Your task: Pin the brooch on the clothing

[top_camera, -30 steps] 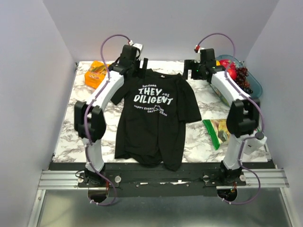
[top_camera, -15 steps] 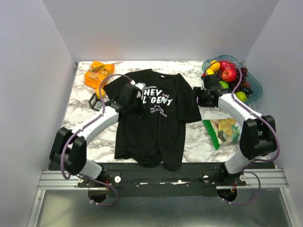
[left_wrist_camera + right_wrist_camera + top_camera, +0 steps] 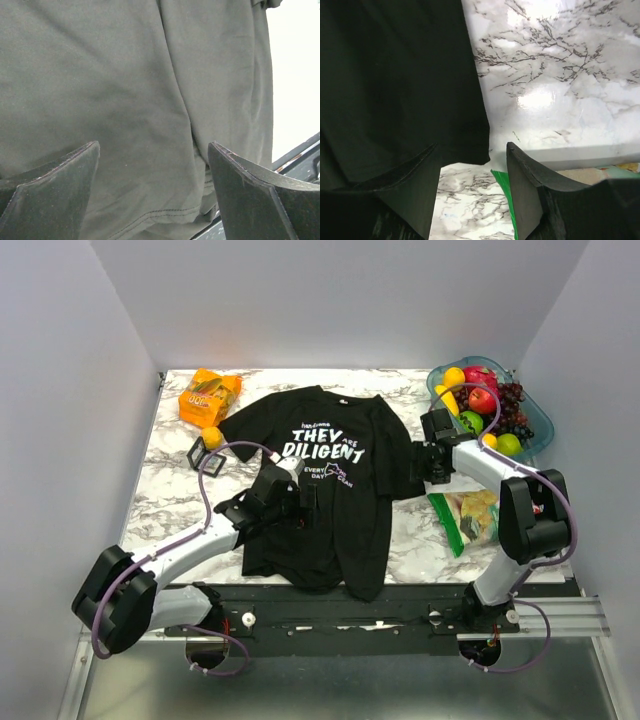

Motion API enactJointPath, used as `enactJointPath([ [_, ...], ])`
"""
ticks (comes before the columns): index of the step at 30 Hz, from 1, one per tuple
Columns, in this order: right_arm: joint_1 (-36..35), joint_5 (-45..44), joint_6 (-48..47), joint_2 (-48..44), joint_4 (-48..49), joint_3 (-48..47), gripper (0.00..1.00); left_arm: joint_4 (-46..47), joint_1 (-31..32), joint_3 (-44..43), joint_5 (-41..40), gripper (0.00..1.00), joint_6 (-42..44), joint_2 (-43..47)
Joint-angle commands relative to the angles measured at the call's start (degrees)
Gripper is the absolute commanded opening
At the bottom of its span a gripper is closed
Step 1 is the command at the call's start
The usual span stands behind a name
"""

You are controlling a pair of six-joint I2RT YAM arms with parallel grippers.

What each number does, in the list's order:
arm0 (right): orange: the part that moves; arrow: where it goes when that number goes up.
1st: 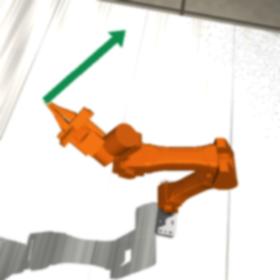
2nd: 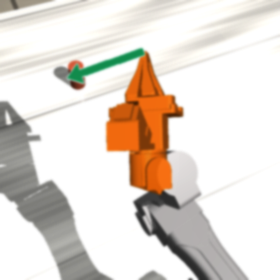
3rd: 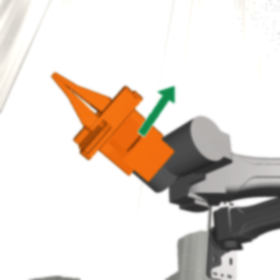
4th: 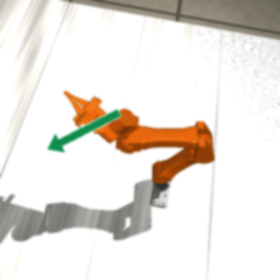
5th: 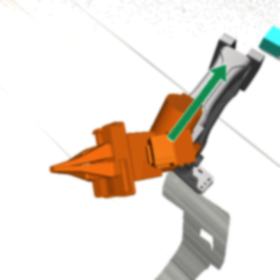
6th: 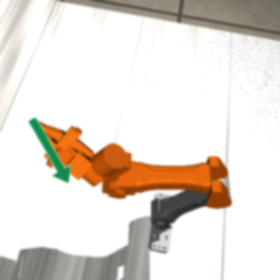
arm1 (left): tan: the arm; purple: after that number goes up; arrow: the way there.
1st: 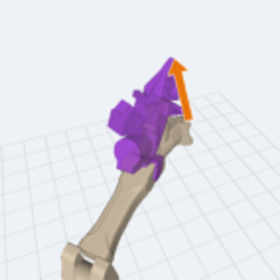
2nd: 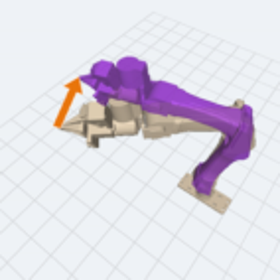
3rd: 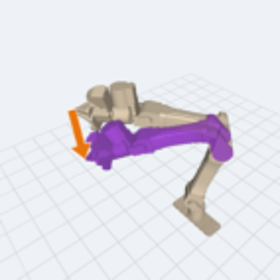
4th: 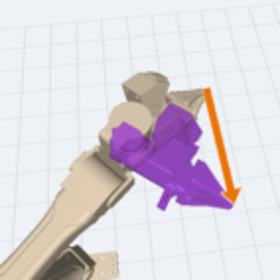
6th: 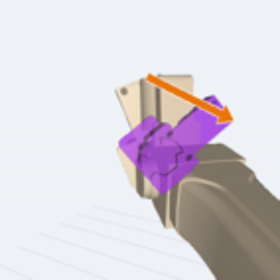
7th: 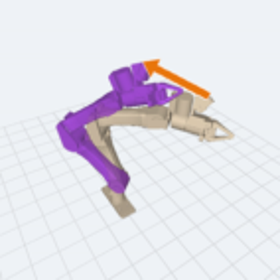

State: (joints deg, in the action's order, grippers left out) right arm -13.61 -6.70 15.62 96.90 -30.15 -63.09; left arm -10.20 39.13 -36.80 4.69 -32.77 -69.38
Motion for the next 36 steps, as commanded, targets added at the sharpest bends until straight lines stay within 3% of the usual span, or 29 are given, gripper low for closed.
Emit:
enactJointPath([
  [1,0.33,-1.83,1.61,2.5,-2.45,-0.98,0.6,5.28,0.42,1.99,-2.4,0.96,-2.56,3.2],
  [6,0.34,-0.6,2.31,4.08,-2.72,-1.25,0.55,4.75,0.33,1.64,-2.67,0.97,-2.12,2.59],
  [12,0.42,0.02,3.1,5.14,-3.16,-0.55,0.48,12.46,0.33,5.59,-0.65,0.97,-4.92,1.8],
  [15,0.42,0.11,2.93,5.05,-3.42,-0.54,0.26,14.94,0.33,6.74,-0.82,0.97,-5.81,0.83],
  [16,0.42,0.02,2.84,4.88,-3.86,-1.06,0.12,15.9,0.33,7.26,-0.91,0.97,-6.33,0.48],
  [18,0.51,-1.2,2.4,4.7,-4.56,-1.94,0.02,16.87,0.42,8.14,-1.0,0.97,-6.77,0.22],
  [25,3.31,-6.21,-2.07,6.54,-10.62,-11.08,0.01,17.58,0.42,13.58,-2.49,0.99,-7.04,-0.4],
  [36,8.85,-14.65,-8.41,18.58,-17.66,-26.11,0.01,14.24,-0.02,15.97,-4.25,0.99,-5.81,1.53],
])
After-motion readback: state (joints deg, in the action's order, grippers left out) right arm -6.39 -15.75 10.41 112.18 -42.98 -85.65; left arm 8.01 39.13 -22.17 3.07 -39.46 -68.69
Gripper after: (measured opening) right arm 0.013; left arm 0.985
